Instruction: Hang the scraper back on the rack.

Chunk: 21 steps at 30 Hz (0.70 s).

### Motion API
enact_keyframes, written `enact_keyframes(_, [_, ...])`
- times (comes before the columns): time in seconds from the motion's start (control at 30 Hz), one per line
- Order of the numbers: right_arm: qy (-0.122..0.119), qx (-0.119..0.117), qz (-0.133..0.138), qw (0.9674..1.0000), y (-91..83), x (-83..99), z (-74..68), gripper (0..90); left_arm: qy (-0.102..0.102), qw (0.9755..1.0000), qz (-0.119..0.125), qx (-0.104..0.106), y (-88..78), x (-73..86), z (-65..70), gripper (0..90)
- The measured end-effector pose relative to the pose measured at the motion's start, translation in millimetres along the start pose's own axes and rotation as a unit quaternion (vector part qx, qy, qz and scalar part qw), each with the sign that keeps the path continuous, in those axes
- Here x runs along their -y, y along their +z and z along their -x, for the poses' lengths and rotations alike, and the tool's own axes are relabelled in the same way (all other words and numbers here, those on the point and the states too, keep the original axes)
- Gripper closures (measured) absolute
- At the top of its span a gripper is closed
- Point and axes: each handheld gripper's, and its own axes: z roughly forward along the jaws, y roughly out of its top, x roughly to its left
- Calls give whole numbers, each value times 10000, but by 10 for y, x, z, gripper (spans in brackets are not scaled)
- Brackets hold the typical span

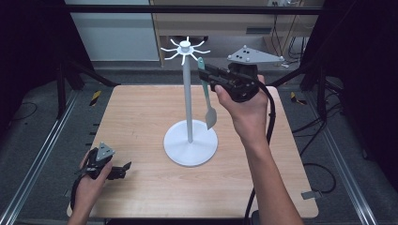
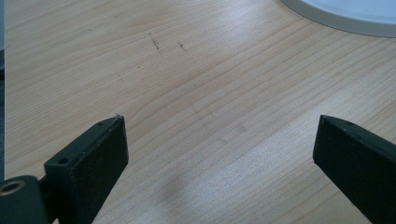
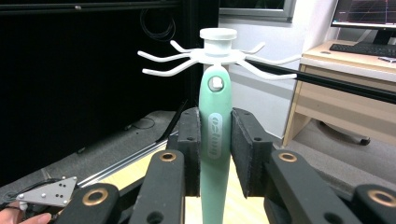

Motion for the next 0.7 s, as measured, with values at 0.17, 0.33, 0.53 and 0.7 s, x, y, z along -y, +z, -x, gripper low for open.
enact_keyframes(0.17, [26,14,-21,10000,32,1,9,744,1,10000,-4,5,0,0,-3,30])
enact_keyframes(0.33, [48,15,-31,10000,75,3,13,744,2,10000,-4,4,2,0,-2,30])
enact_keyframes(0.53, [45,17,-48,10000,109,-3,7,743,9,10000,-13,16,5,-1,2,30])
enact_keyframes(0.7, [35,43,-74,10000,132,8,8,743,28,10000,-32,32,9,-1,7,30])
